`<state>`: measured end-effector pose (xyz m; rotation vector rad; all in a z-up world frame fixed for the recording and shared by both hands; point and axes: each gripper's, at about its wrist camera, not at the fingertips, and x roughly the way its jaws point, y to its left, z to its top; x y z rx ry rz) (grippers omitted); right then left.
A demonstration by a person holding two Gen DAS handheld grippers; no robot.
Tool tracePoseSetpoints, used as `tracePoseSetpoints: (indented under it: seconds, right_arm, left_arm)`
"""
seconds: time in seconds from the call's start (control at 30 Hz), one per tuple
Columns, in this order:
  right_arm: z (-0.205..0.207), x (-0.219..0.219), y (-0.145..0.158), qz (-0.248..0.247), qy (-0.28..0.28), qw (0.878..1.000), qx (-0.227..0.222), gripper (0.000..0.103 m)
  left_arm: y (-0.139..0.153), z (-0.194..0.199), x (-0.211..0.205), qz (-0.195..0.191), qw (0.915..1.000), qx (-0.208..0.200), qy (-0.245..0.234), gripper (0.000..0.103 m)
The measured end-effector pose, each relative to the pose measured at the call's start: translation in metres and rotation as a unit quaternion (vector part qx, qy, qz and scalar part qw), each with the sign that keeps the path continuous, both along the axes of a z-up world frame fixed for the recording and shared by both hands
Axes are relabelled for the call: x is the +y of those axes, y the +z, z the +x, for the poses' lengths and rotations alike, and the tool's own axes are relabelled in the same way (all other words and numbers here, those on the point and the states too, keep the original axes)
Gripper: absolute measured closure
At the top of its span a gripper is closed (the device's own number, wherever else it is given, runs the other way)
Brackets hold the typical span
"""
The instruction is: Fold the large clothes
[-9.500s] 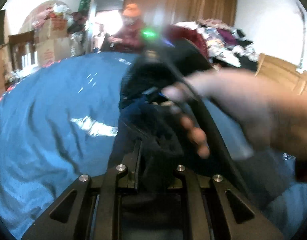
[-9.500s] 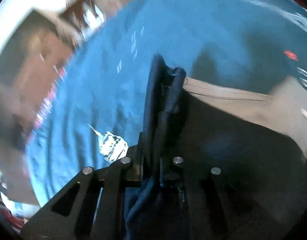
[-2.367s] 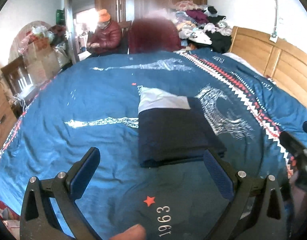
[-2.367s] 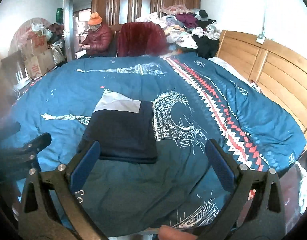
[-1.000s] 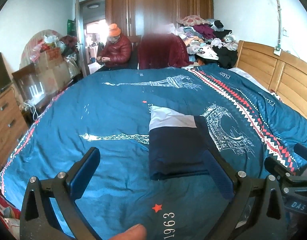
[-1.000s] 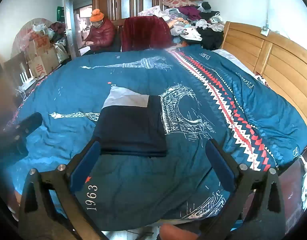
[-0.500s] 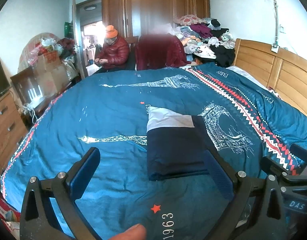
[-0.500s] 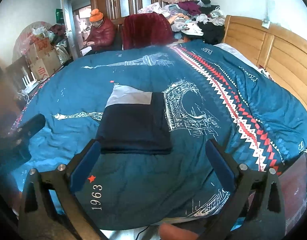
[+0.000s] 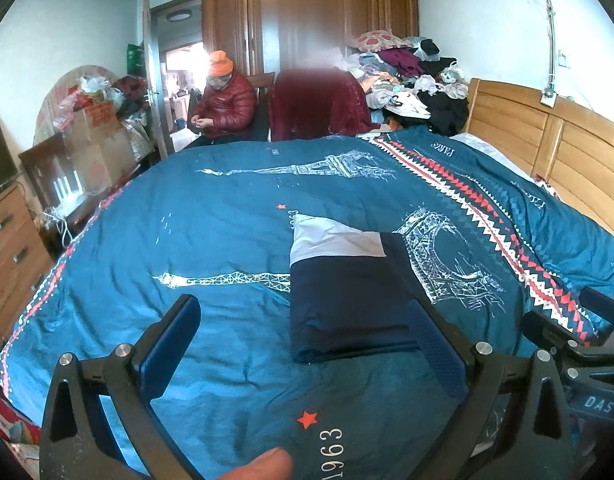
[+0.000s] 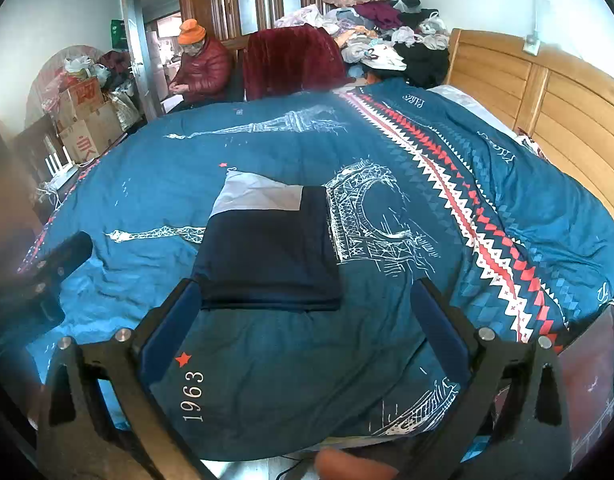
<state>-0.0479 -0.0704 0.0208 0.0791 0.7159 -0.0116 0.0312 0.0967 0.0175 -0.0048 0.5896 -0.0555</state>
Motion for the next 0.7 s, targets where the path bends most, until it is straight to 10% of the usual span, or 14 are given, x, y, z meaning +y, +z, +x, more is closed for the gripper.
tracePoseSetpoints:
  seconds: [0.7]
  right_arm:
    - [0.0065,-0.0101,-0.0009,0.003,0.000,1.000,0.003,0.000]
  left_arm:
    - [-0.0022,0.0057,-0.0069,0.004,1.0000,-0.004,-0.003,0.000]
